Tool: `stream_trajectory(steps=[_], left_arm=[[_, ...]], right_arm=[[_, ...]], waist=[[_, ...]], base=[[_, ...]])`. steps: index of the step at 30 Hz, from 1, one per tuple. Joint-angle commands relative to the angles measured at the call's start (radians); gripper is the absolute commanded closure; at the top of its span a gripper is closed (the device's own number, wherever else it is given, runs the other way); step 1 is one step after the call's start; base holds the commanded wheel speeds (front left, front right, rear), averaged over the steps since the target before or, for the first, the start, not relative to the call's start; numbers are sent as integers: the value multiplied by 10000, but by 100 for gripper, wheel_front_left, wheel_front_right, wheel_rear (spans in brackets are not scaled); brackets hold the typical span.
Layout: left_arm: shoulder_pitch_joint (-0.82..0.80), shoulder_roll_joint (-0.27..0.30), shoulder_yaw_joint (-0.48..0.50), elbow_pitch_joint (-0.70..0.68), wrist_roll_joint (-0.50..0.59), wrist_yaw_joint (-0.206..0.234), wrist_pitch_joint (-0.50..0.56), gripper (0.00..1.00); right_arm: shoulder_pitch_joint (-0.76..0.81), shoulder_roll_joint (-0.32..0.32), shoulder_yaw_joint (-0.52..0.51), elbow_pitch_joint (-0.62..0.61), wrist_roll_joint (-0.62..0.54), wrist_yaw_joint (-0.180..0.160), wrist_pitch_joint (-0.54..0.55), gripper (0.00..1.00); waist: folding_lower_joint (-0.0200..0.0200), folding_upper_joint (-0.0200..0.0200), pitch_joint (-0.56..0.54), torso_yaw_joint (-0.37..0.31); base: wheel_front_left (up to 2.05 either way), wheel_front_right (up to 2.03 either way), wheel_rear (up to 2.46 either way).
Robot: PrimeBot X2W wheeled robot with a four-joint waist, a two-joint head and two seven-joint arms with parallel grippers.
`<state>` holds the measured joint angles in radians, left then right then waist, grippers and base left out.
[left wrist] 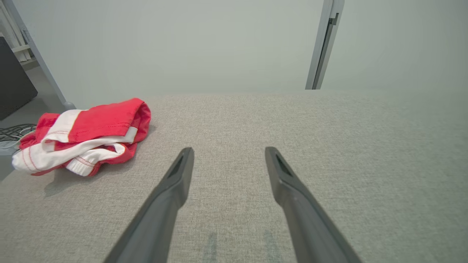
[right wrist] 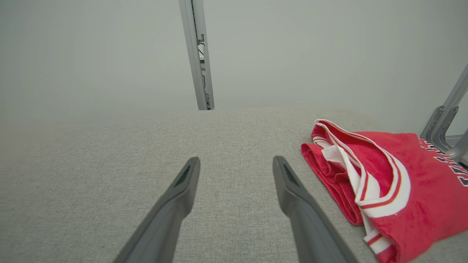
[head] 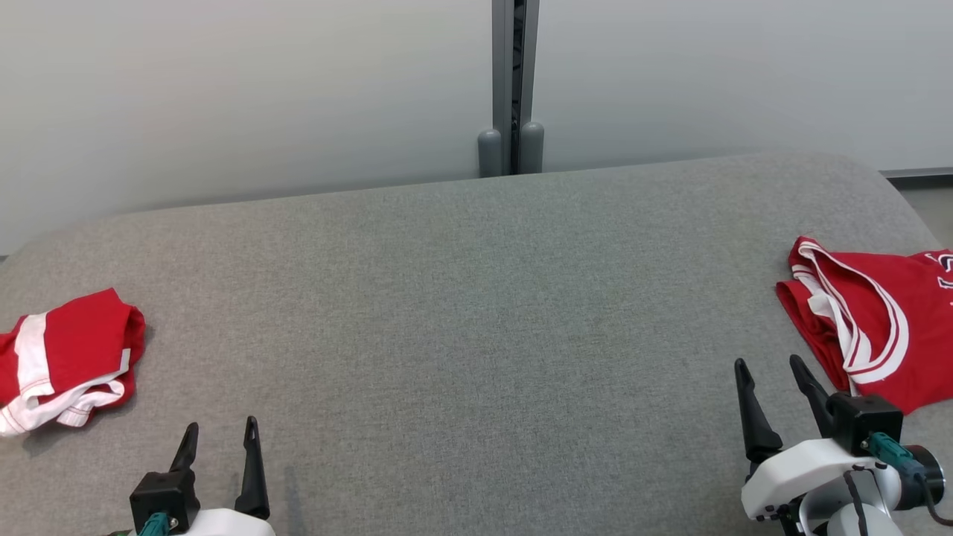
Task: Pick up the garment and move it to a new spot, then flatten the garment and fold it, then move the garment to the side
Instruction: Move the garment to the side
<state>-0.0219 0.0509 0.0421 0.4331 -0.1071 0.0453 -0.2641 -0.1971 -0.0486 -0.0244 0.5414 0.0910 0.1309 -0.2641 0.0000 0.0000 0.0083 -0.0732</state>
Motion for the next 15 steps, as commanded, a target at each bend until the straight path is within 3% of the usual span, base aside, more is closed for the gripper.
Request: stream_trajectory(steps=[1, 15], left_arm=[[144, 31, 67, -20, 28, -3, 0, 0], [325, 17, 67, -113, 3, -87, 0, 0]], right_arm=[[93, -53, 84, -68, 81, -4, 1, 0], [271, -52, 462, -290, 326, -4, 1, 0]], waist=[[0, 0, -91, 12], [0, 0, -368, 145]], base=[[0, 0, 0], [0, 0, 0]])
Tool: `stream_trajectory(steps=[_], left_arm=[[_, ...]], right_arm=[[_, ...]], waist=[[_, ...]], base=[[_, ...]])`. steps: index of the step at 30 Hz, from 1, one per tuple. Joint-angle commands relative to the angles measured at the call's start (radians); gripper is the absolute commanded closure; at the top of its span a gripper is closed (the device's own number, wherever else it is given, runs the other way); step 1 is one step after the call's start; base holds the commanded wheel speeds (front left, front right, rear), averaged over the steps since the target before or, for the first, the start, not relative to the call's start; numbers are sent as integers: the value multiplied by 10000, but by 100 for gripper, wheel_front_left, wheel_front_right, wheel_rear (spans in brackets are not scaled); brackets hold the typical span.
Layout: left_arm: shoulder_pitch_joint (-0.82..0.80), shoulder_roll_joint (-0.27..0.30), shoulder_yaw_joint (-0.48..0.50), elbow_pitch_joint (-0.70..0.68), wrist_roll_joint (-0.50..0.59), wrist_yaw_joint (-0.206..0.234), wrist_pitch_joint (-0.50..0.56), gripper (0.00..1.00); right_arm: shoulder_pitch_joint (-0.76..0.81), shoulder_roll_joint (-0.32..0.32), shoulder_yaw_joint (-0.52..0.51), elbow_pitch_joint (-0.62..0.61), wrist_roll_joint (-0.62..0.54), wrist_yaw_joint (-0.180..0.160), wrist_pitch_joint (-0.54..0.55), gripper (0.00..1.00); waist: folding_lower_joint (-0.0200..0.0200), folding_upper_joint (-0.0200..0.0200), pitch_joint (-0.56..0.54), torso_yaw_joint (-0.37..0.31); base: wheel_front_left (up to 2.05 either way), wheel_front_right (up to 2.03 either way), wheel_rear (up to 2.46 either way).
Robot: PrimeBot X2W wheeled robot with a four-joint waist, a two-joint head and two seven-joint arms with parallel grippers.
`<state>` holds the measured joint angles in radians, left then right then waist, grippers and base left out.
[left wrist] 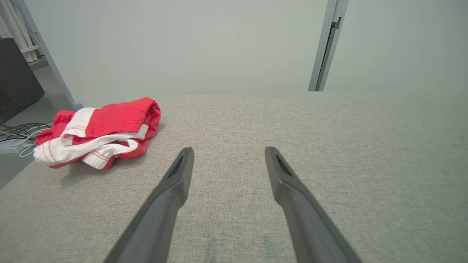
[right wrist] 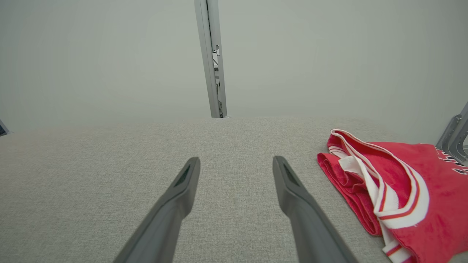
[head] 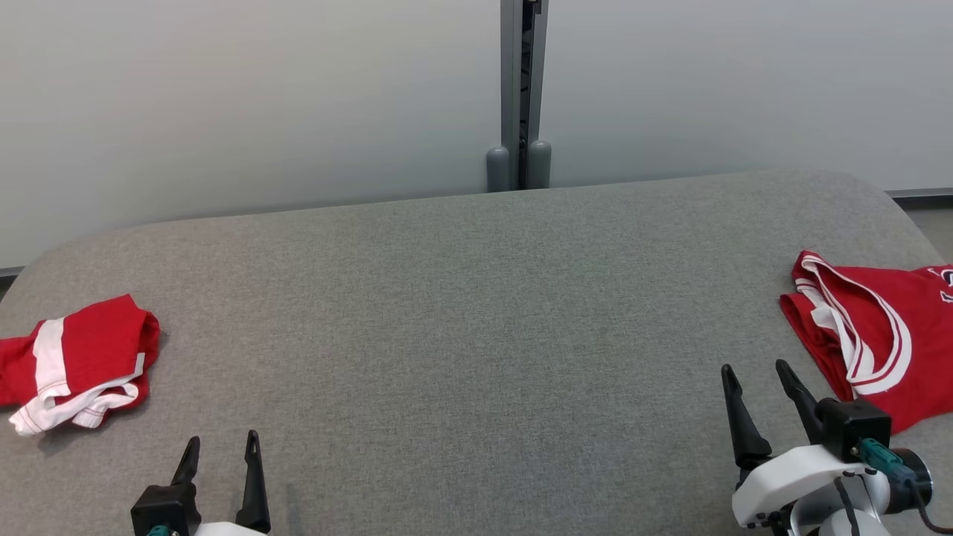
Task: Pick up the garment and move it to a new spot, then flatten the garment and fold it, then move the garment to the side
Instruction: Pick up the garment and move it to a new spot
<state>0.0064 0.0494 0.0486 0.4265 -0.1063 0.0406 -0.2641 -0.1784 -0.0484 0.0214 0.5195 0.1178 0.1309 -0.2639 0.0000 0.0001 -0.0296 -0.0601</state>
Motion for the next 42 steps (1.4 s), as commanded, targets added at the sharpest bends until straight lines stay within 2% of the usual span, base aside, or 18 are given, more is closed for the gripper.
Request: stream_trajectory(steps=[1, 7, 33, 37, 42], left_arm=[[30, 32, -9, -47, -27, -31, 0, 0], [-143, 40, -68, -3, -42, -13, 0, 0], [196, 34, 723, 2, 236, -147, -1, 0], [225, 27, 796, 60, 229, -198, 1, 0], [198, 30, 849, 136, 112, -277, 1, 0]], right_arm=[[89, -54, -6, -72, 59, -4, -2, 0], [135, -49, 124, -3, 61, -4, -2, 0], [145, -55, 907, -120, 571, -4, 0, 0], [105, -59, 910, -76, 575, -4, -2, 0], [10, -59, 1004, -56, 540, -4, -2, 0]], waist=[[0, -1, 24, 36], [0, -1, 134, 457], [0, -1, 257, 4672], [0, -1, 269, 4978], [0, -1, 383, 5015]], base=[[0, 0, 0], [0, 0, 0], [0, 0, 0], [0, 0, 0], [0, 0, 0]])
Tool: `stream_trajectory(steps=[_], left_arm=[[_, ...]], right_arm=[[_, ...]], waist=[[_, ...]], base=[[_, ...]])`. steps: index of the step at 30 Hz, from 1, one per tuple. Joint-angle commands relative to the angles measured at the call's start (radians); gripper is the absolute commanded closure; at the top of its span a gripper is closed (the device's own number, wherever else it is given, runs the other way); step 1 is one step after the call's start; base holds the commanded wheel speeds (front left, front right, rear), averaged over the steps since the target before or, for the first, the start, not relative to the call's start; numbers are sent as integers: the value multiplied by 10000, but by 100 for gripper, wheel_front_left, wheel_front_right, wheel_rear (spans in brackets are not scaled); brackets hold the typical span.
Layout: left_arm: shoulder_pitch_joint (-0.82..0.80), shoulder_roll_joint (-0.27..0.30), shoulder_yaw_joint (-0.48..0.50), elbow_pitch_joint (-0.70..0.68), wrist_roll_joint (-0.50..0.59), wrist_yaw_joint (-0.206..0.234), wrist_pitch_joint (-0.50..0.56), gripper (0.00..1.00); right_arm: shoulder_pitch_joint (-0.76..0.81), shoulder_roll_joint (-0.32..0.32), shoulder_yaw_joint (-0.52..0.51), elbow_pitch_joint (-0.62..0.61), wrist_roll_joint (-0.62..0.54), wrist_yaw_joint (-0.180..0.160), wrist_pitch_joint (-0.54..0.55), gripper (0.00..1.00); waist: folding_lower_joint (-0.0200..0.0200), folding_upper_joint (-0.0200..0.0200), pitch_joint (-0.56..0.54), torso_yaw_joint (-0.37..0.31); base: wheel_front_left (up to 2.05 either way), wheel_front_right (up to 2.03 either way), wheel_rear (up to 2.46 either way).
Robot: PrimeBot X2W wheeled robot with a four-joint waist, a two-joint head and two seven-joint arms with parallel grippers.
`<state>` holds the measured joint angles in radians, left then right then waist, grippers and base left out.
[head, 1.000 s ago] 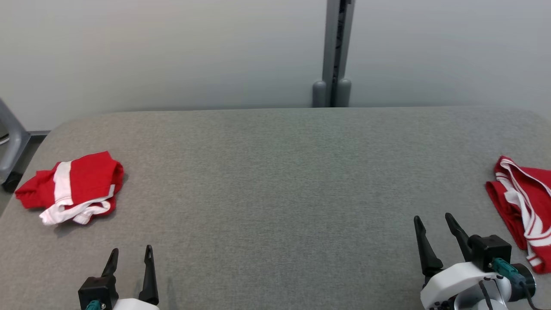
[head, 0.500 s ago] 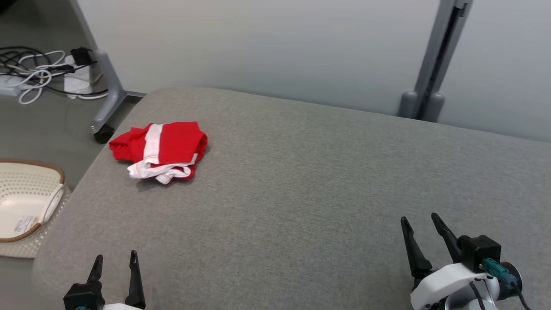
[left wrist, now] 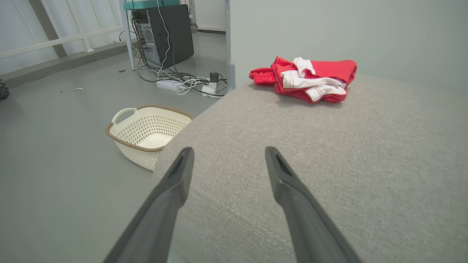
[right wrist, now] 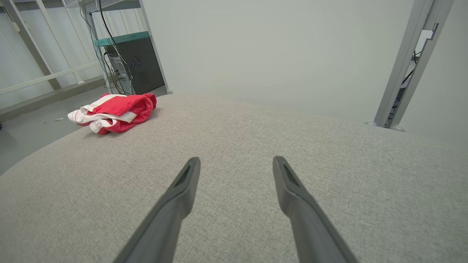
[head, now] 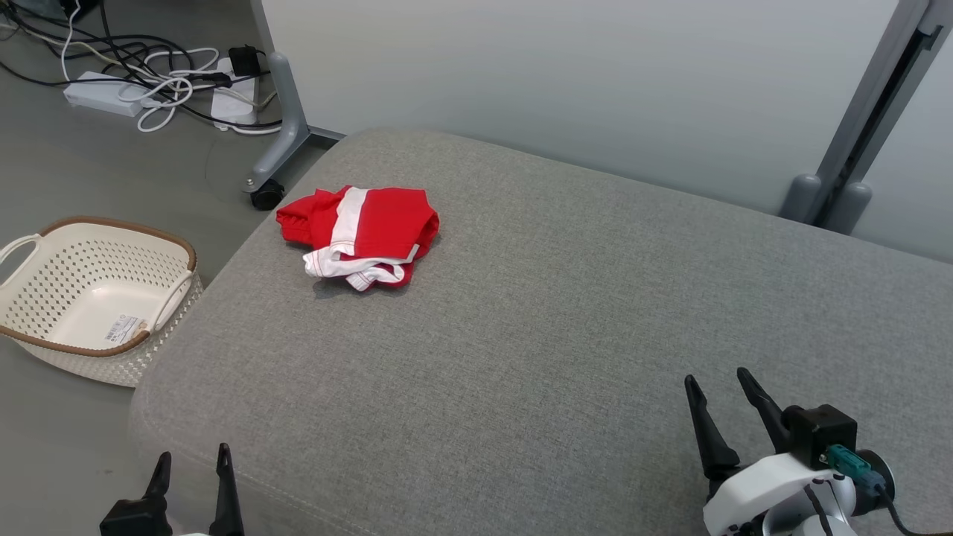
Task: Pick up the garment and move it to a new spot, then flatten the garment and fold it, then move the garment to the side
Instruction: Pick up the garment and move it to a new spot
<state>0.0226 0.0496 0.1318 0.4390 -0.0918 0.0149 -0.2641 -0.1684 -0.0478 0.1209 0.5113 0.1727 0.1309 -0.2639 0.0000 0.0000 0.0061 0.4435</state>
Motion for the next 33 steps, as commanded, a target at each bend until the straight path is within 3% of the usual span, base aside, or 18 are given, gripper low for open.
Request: stream_trajectory(steps=[1, 12, 23, 33], left_arm=[[11, 25, -25, 71, -39, -83, 1, 0], [-1805, 49, 398, 1017, -621, -739, 1, 0], [-4896, 984, 306, 2811, -600, -1251, 1, 0], [-7201, 1941, 248, 5224, -741, -1250, 3, 0]], right_arm=[[-123, -64, 38, 24, -29, -4, -2, 0], [-609, -65, 101, -101, -541, -4, -2, 0], [-1199, -63, -5, -524, -1254, -4, 0, 0], [-1671, -183, -96, -971, -1611, -4, -2, 0]], waist=[[0, 0, 70, -59], [0, 0, 1110, -888], [0, 0, 2495, -1945], [0, 0, 3594, -3014]], base=[[0, 0, 0], [0, 0, 0], [0, 0, 0], [0, 0, 0]])
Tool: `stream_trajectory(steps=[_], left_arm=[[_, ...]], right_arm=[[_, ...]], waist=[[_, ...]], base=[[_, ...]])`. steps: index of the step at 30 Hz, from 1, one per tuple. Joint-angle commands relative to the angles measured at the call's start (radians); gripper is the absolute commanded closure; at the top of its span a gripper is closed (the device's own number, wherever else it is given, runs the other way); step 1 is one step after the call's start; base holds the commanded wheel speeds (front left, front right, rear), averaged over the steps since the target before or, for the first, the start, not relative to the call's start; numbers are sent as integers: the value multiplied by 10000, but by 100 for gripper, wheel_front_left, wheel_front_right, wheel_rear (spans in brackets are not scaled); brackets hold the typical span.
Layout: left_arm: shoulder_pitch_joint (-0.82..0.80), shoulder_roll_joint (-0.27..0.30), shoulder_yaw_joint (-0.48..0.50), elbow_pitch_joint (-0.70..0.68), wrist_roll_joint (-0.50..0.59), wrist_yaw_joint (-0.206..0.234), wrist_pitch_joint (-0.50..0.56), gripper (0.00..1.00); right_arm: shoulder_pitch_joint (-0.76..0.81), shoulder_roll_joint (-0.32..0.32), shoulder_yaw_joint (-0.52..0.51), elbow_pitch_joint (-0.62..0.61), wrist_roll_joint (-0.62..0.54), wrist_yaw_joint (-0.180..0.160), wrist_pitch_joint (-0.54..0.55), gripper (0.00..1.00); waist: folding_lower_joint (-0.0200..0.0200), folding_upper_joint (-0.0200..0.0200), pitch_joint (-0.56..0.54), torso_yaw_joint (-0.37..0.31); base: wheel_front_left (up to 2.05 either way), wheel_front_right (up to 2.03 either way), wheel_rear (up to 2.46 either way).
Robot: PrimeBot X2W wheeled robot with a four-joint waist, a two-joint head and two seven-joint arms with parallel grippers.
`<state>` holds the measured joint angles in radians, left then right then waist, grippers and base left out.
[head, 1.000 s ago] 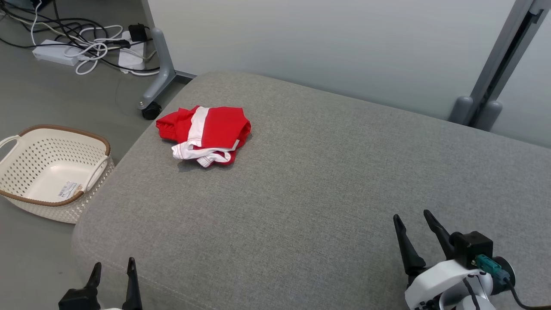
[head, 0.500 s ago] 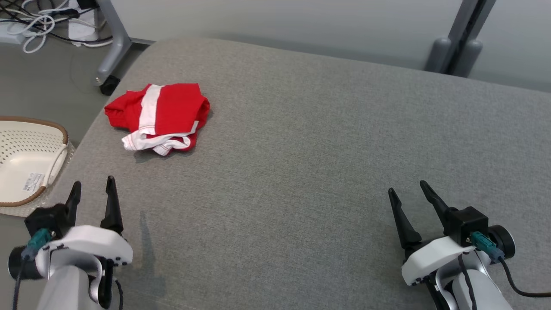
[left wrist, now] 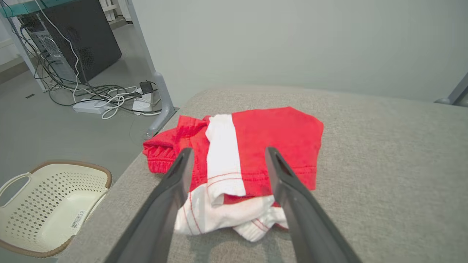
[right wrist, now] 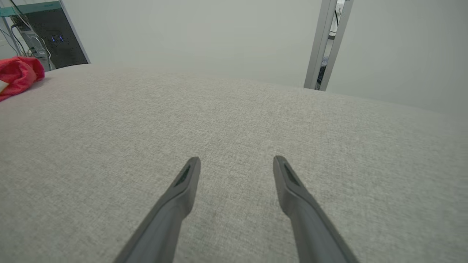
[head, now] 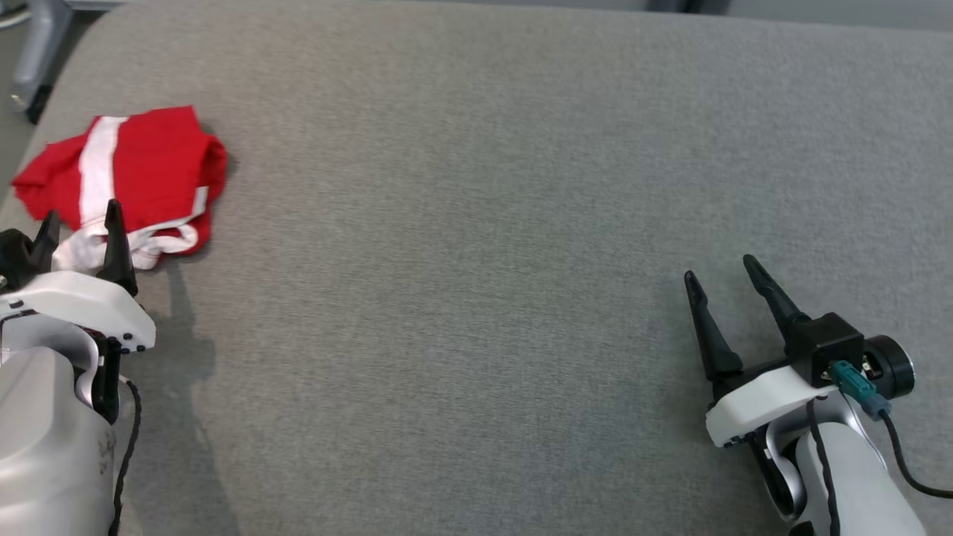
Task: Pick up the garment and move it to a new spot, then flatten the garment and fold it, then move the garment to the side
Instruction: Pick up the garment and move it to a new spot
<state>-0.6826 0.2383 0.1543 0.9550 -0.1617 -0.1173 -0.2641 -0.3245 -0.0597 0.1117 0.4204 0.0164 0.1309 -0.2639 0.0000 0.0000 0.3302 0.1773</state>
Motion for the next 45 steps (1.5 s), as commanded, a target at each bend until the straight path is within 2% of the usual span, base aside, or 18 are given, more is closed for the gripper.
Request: stream_trajectory(steps=[1, 7, 11, 12, 13, 17, 23, 29, 35, 39, 42, 45], left_arm=[[-290, 118, -5, 334, 0, 136, 85, 0], [-948, 379, 156, 1595, -119, 710, 243, 0], [-1143, 450, 189, 2331, -248, 902, 603, 0], [-1170, 455, 191, 2480, -251, 888, 689, 54], [-1189, 448, 201, 2592, -313, 858, 731, 100], [-1278, 523, 105, 2655, -292, 722, 455, 100], [-1607, 594, -341, 1907, 21, 418, 47, 100], [-1733, 345, -870, 885, 308, 146, -13, 100], [-1375, -470, -1743, -304, 394, -75, -14, 100], [-983, -1281, -2390, -975, 139, -122, -15, 100], [-529, -1679, -3263, -1432, -170, -118, -14, 100], [-6, -1810, -4303, -1825, -708, -122, -16, 100]], right_arm=[[-127, -82, -43, -89, -55, -4, 0, 0], [-139, -130, -108, -242, -72, -4, 0, 0], [-132, -124, -154, -357, -45, -4, 0, 0], [-146, -117, -164, -373, -40, -4, 0, 0], [-152, -106, -180, -397, -29, -4, 0, 0], [-60, -67, -277, -408, 38, -4, 0, 0], [206, -1, -477, -283, 144, -4, 0, 0], [485, 46, -522, -116, 351, -4, -2, 0], [759, 62, -445, -28, 764, -4, -2, 0], [915, 61, -396, -6, 997, -4, -2, 0], [997, 62, -401, 15, 1125, -4, 0, 0], [1096, 63, -409, 48, 1201, -4, 0, 0]], waist=[[0, 0, 428, -428], [0, 0, 810, -897], [0, 0, 927, -1120], [0, 0, 927, -1164], [0, 0, 907, -1202], [0, 0, 699, -1293], [0, 0, 43, -1325], [0, 0, -660, -1479], [0, 0, -1315, -1761], [0, 0, -1642, -1972], [0, 0, -1849, -2152], [0, 0, -2025, -2331]], base=[[0, 0, 0], [0, 0, 0], [0, 0, 0], [0, 0, 0], [0, 0, 0], [0, 0, 0], [0, 0, 0], [0, 0, 0], [0, 0, 0], [0, 0, 0], [0, 0, 0], [0, 0, 0]])
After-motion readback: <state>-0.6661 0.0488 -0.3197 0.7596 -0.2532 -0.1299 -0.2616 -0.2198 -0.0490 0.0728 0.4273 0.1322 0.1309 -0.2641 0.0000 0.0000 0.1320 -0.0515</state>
